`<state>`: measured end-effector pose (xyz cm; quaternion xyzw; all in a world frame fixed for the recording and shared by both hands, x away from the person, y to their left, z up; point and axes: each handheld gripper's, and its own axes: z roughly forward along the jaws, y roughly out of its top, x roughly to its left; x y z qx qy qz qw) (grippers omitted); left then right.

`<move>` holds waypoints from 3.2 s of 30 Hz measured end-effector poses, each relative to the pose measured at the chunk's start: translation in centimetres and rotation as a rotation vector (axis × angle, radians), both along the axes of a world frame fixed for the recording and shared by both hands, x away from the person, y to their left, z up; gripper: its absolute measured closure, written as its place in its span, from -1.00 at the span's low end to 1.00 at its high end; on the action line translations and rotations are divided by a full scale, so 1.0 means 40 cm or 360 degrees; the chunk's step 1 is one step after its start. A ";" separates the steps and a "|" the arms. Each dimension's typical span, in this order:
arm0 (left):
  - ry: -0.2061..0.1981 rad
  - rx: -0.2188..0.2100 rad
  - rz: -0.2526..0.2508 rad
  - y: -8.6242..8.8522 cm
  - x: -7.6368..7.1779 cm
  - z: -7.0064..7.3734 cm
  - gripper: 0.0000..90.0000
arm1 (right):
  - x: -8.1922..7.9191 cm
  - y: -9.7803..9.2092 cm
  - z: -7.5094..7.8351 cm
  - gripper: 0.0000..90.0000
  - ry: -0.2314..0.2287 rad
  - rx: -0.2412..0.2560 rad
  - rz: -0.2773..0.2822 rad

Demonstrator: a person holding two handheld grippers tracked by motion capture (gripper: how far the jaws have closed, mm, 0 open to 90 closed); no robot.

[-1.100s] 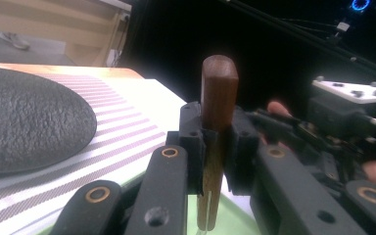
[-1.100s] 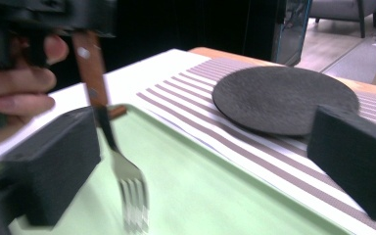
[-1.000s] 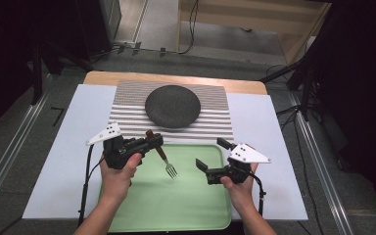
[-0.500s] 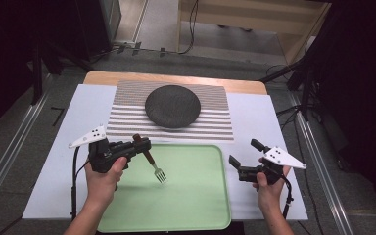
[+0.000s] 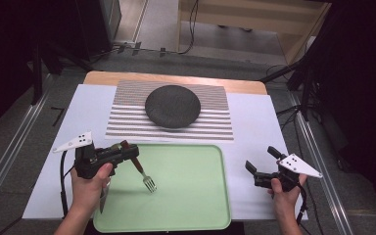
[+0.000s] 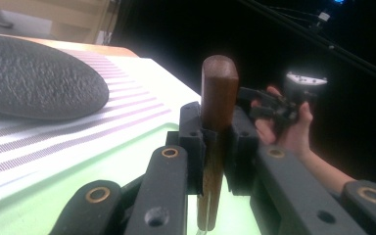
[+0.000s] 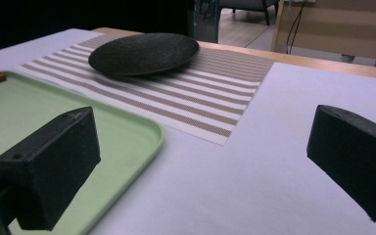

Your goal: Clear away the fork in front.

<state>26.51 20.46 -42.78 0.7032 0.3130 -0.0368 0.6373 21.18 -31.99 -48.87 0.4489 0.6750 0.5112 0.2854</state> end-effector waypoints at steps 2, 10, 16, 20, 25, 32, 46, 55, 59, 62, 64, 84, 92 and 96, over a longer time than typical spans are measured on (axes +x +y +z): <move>0.0014 0.0012 -0.0007 0.004 -0.003 -0.006 0.79 | -0.003 -0.008 -0.006 -1.00 0.0004 -0.0009 0.0000; 0.0085 0.0021 -0.0073 0.013 0.001 -0.026 0.79 | -0.012 -0.029 -0.019 -1.00 0.0018 -0.0036 -0.0040; 0.0145 0.0011 -0.0064 0.017 0.028 -0.038 0.79 | -0.008 -0.033 -0.026 -1.00 0.0021 -0.0040 -0.0050; 0.0182 0.0063 -0.0027 0.012 0.062 -0.049 0.75 | -0.006 -0.041 -0.030 -1.00 0.0020 -0.0025 -0.0068; 0.0244 0.0157 0.0072 0.004 0.097 -0.065 0.69 | -0.008 -0.054 -0.035 -1.00 0.0015 -0.0003 -0.0085; 0.0246 0.0328 0.0181 -0.010 0.110 -0.081 0.57 | -0.004 -0.072 -0.044 -1.00 0.0012 0.0017 -0.0081; 0.0304 0.0600 0.0214 -0.054 0.125 -0.124 0.33 | 0.001 -0.073 -0.049 -1.00 0.0017 0.0026 -0.0069; 0.0233 0.0750 0.0267 -0.073 0.122 -0.137 0.17 | 0.004 -0.074 -0.052 -1.00 0.0020 0.0018 -0.0062; 0.0235 0.0800 0.0274 -0.082 0.119 -0.140 0.12 | 0.002 -0.075 -0.052 -1.00 0.0028 0.0023 -0.0065; 0.0228 0.0847 0.0265 -0.086 0.115 -0.141 0.07 | 0.004 -0.075 -0.053 -1.00 0.0023 0.0016 -0.0060; 0.0241 0.0861 0.0258 -0.086 0.116 -0.142 0.06 | 0.005 -0.074 -0.054 -1.00 0.0027 0.0019 -0.0055; 0.0062 0.1071 0.0329 -0.102 0.083 -0.123 0.10 | 0.011 -0.075 -0.059 -1.00 0.0036 0.0022 -0.0061; 0.0008 0.1058 0.0150 -0.130 0.020 -0.113 1.00 | 0.013 -0.073 -0.060 -1.00 0.0042 0.0017 -0.0064; 0.0061 0.1112 0.0055 -0.171 0.011 -0.147 1.00 | 0.016 -0.070 -0.061 -1.00 0.0046 0.0006 -0.0063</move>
